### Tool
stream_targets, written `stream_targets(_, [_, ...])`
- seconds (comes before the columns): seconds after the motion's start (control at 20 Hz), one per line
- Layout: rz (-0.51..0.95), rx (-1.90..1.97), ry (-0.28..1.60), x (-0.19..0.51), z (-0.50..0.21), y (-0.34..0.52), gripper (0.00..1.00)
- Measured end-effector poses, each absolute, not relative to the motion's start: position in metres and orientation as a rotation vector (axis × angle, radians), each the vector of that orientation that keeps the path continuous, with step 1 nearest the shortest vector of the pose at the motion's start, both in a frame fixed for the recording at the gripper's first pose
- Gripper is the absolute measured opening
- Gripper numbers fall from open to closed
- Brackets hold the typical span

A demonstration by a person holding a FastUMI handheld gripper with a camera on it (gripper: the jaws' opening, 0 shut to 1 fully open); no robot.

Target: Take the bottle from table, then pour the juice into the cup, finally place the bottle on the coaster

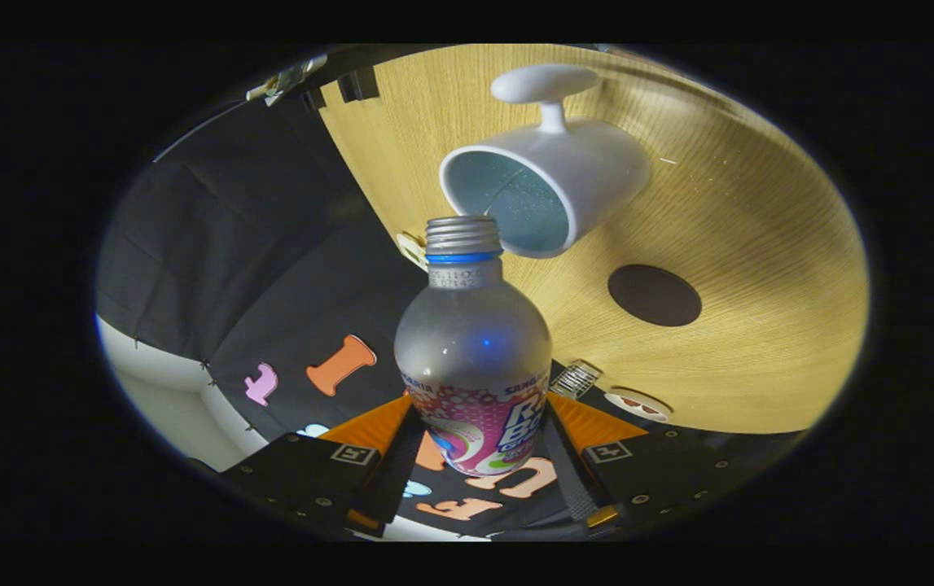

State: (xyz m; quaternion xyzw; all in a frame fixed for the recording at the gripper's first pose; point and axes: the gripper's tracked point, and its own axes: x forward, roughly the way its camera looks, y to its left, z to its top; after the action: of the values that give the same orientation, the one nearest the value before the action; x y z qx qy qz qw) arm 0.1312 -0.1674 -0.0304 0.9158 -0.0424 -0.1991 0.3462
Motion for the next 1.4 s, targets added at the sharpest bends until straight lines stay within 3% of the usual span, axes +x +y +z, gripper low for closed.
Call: stream_targets(1.4, [-0.501,2.491,-0.165,0.135,-0.014,-0.177,0.78])
